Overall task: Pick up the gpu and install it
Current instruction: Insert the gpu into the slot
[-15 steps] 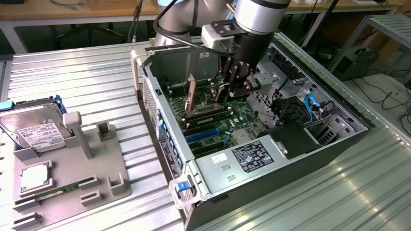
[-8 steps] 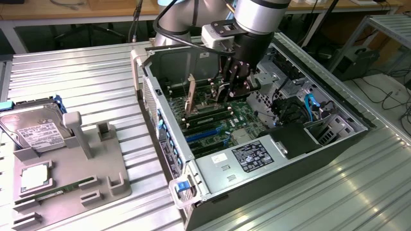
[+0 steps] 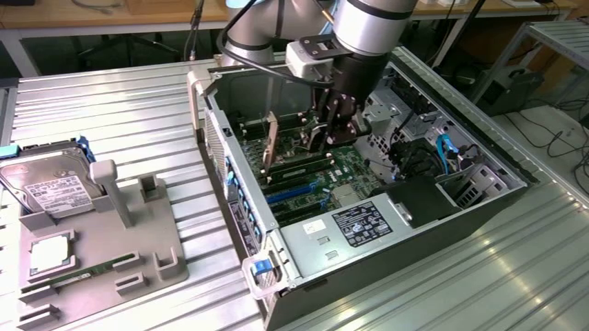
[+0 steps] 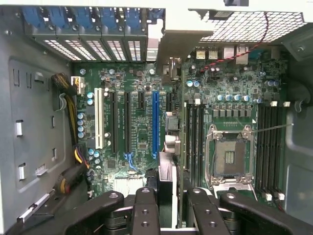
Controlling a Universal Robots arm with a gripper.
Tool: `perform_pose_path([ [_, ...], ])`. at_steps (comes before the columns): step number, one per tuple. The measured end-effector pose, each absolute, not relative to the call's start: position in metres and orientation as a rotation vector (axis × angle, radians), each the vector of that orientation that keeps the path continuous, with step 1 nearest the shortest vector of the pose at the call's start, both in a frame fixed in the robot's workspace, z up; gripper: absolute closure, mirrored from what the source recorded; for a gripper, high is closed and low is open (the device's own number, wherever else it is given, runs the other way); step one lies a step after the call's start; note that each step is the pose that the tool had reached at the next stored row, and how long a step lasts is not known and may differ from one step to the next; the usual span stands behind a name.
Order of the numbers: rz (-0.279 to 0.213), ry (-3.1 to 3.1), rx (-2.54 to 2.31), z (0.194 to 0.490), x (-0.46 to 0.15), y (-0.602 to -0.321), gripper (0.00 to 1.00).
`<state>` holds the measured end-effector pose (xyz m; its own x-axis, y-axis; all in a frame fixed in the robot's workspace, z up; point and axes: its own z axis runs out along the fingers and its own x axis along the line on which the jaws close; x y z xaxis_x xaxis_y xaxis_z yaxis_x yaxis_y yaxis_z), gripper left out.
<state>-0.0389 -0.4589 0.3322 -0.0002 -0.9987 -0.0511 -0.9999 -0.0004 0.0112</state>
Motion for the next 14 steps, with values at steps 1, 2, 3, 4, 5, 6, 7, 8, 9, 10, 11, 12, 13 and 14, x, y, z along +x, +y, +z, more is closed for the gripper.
perform_pose_path([
  [1,0.069,2.201,-2.201,0.3316,-0.0395,-0.4590,0.72],
  [2,0.069,2.200,-2.200,0.3311,-0.0402,-0.4591,0.72],
  [3,0.071,2.199,-2.199,0.3303,-0.0403,-0.4594,0.72],
  [4,0.072,2.198,-2.199,0.3297,-0.0405,-0.4599,0.72],
  [5,0.073,2.197,-2.198,0.3288,-0.0405,-0.4612,0.72],
  [6,0.073,2.196,-2.197,0.3278,-0.0405,-0.4629,0.72],
  [7,0.073,2.195,-2.197,0.3271,-0.0406,-0.4642,0.72],
  [8,0.072,2.194,-2.196,0.3262,-0.0407,-0.4648,0.72],
  [9,0.071,2.192,-2.196,0.3255,-0.0409,-0.4649,0.72],
  [10,0.070,2.189,-2.195,0.3250,-0.0410,-0.4651,0.72],
  [11,0.069,2.185,-2.194,0.3242,-0.0413,-0.4653,0.72],
  [12,0.065,2.181,-2.192,0.3230,-0.0416,-0.4655,0.72],
  [13,0.065,2.180,-2.192,0.3224,-0.0419,-0.4655,0.72],
  [14,0.065,2.180,-2.192,0.3223,-0.0421,-0.4655,0.72],
])
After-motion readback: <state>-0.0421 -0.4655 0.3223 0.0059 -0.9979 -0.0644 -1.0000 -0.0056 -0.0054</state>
